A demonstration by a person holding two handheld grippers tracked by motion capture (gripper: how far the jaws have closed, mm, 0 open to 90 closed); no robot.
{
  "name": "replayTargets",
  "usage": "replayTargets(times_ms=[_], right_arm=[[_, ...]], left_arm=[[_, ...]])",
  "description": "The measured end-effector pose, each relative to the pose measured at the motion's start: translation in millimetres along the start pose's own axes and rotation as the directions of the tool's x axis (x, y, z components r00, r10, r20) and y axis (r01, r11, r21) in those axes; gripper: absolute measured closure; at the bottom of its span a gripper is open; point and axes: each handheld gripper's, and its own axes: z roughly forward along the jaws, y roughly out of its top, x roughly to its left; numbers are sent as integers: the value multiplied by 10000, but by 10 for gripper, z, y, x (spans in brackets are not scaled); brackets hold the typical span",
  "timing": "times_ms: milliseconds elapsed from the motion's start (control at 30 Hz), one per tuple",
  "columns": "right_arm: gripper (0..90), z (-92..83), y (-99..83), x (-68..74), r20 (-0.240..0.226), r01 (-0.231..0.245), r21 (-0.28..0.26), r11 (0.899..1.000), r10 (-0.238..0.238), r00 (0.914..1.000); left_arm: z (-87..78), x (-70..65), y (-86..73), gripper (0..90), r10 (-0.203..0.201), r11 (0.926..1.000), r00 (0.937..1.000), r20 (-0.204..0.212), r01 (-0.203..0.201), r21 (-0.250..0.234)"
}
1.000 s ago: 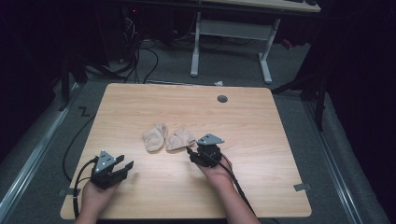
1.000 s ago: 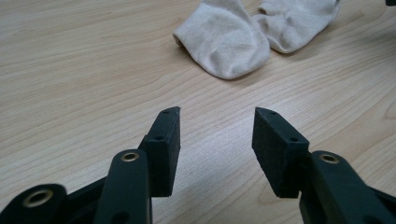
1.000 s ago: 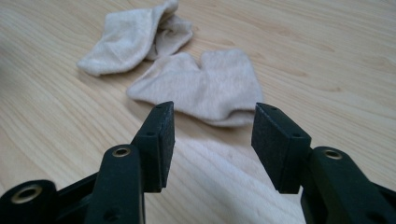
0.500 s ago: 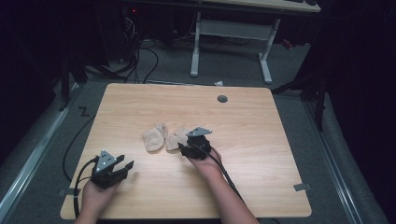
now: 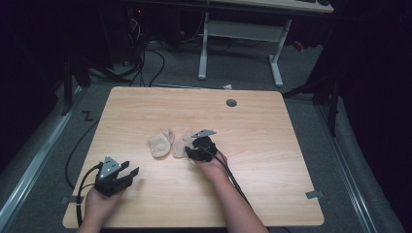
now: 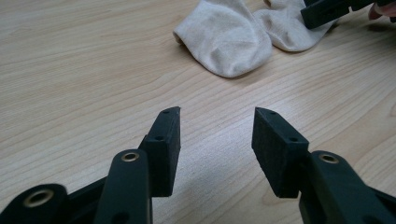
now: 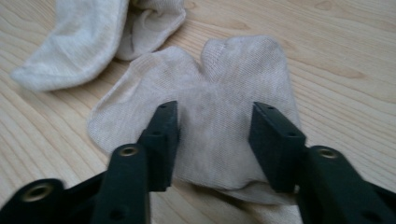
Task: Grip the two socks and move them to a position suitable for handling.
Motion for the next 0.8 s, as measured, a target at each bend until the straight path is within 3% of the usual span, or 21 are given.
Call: replayTargets(times_ms=[267, 500, 600, 800], right_arm=[[776, -22, -5, 5, 463, 372, 173, 9992, -380, 9982], [802, -46, 2, 15, 431, 545, 125, 9984, -550, 9976], [802, -175, 54, 47, 290, 613, -382, 9974, -602, 9978], [802, -375, 40, 160, 142, 1070, -484, 9931, -1065, 9942]], left_arm=[[5, -18, -2, 525, 80, 10000, 10000, 39, -80, 29], [16, -12, -4, 525, 54, 10000, 10000, 77, -54, 42], [25, -21, -5, 526, 112, 9999, 9999, 55, -113, 95], [20, -26, -4, 525, 151, 9998, 9999, 41, -152, 100]])
